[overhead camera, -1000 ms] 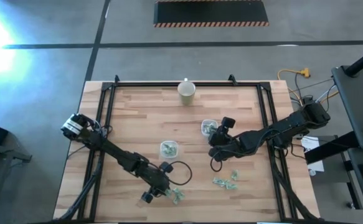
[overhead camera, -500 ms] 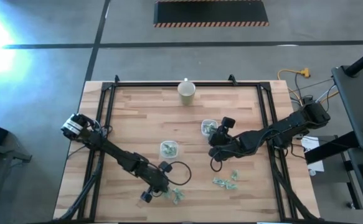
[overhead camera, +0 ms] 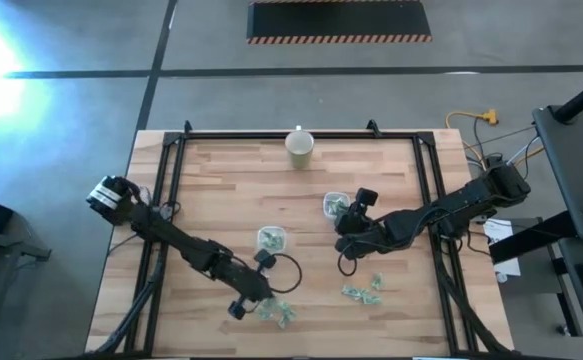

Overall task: Pick and place Stevia / Truvia into bins
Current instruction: Put the green stevia packet into the left transparent container, then put the green stevia packet into the right transparent container

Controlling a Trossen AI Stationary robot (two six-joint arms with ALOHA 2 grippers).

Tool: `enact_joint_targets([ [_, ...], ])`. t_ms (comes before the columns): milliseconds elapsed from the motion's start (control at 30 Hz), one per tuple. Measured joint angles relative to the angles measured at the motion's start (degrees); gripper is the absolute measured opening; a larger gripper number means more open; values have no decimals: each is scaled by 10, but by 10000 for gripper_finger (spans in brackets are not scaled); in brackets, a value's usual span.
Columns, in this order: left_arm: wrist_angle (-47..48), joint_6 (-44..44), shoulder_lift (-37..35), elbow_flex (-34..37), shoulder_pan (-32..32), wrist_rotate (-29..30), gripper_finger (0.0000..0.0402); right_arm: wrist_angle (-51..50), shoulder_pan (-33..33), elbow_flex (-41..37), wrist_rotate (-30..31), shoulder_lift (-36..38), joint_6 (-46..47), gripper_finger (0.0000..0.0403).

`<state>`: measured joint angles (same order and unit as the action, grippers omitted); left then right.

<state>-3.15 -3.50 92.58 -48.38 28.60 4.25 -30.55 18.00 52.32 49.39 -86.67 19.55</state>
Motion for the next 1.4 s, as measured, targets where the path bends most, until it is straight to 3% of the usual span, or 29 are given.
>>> enact_joint_targets([
  [133,51,-17,-42,0,0,135,0,-1,0,0,0,0,0,88],
  [300,114,-30,-80,0,-6,353,0,-1,0,-1,0,0,0,87],
  [367,136,-30,-88,0,-14,401,0,-1,0,-1,0,0,0,84],
  [600,158,-29,-88,7,-53,391,0,-1,0,-1,0,0,0,77],
  [967,159,-37,-88,29,-64,363,6,-1,0,-4,0,0,0,84],
  [1267,158,-48,-87,29,-64,359,106,0,2,-5,-12,0,3,81],
  [1400,158,-44,-90,29,-64,362,139,0,16,-5,-128,0,3,85],
])
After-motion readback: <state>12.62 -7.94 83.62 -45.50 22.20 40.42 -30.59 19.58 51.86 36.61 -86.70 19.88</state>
